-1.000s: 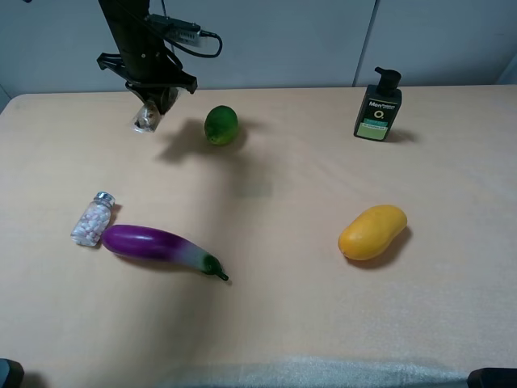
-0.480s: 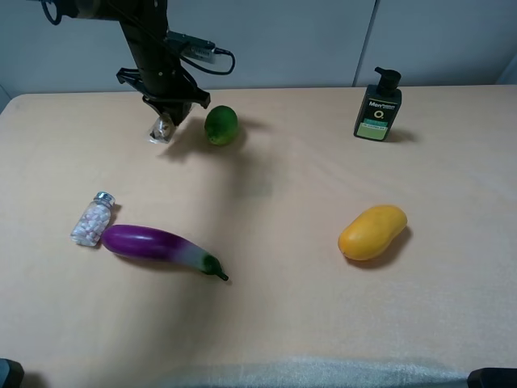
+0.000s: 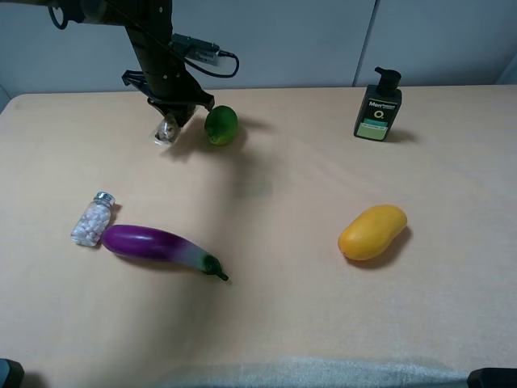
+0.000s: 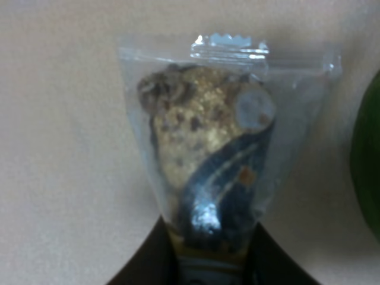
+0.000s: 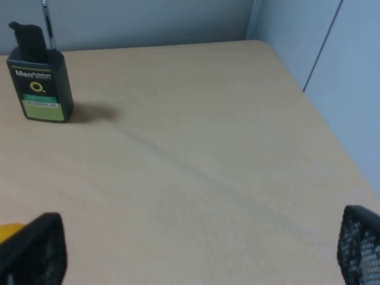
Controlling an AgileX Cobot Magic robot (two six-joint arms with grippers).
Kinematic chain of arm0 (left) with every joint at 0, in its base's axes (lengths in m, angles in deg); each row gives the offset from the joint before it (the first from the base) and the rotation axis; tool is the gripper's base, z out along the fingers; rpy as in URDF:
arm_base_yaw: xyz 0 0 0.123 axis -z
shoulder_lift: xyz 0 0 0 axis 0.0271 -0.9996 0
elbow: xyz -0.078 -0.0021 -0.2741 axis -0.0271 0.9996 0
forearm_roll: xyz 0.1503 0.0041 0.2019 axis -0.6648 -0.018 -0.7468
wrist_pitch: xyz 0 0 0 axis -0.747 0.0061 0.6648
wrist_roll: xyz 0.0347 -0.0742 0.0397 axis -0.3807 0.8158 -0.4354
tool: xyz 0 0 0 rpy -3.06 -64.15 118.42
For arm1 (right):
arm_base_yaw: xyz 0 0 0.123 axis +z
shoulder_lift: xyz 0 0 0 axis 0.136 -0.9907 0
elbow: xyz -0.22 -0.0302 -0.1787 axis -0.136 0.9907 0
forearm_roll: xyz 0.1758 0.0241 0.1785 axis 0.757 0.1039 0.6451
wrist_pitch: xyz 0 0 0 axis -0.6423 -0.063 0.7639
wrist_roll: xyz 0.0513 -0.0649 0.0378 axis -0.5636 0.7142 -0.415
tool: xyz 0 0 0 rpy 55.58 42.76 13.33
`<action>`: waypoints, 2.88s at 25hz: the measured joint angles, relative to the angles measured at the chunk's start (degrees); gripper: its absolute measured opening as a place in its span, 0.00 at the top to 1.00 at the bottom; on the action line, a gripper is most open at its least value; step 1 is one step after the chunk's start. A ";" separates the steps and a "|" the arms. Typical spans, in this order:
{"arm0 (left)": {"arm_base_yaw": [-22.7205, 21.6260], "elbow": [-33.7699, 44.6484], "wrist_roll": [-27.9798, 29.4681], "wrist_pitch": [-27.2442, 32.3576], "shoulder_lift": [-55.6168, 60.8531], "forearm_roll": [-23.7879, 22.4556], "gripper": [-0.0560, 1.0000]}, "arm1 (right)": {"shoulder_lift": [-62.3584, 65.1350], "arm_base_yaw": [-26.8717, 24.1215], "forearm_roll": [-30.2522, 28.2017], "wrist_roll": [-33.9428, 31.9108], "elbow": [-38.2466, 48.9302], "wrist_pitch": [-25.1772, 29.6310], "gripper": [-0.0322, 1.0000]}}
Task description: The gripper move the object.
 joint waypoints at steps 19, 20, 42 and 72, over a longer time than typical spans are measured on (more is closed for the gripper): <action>0.00 0.06 0.00 -0.43 -2.00 0.00 0.71 | 0.00 0.00 0.00 0.00 0.00 0.00 0.30; 0.00 0.06 0.00 -0.43 -2.00 0.00 0.71 | 0.00 0.00 0.00 0.00 0.00 0.00 0.30; 0.11 0.06 0.00 1.24 -2.00 -0.30 0.44 | 0.00 0.00 0.00 0.00 0.00 0.00 0.30; 1.24 0.11 1.59 10.21 12.79 -1.17 0.15 | 0.00 0.00 0.00 0.00 0.00 0.00 0.30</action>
